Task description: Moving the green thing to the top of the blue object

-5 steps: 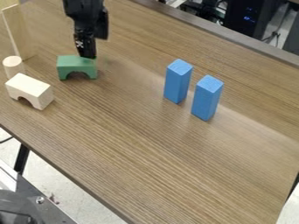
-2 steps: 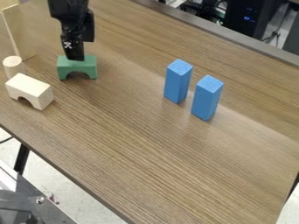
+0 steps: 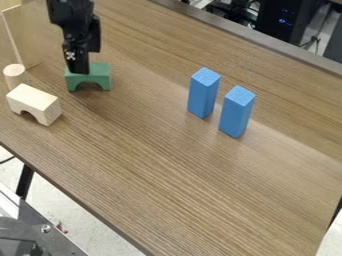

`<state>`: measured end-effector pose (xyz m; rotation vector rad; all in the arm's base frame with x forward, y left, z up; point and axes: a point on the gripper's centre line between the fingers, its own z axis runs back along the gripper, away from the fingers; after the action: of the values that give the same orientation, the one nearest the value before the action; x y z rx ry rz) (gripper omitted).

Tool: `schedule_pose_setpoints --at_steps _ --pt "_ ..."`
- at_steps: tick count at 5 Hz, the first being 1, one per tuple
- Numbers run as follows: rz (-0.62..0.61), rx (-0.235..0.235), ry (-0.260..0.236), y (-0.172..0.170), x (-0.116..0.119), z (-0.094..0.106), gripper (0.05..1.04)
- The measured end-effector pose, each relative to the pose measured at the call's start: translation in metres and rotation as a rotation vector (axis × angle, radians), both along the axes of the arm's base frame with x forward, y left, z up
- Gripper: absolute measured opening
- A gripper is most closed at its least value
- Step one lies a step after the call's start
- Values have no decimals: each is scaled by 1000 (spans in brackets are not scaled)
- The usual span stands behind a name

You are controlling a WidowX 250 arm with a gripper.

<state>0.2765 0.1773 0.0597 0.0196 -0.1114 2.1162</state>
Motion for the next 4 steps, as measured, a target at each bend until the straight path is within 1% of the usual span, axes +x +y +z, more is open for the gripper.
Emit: schedule_pose_setpoints --at_steps 1,2,3,4 --pt "7 14 23 -3 -7 -9 998" --pt "0 22 24 -4 -10 -14 967" --pt "-3 23 36 -1 -10 -25 689" --pt "2 27 17 1 -8 -26 593"
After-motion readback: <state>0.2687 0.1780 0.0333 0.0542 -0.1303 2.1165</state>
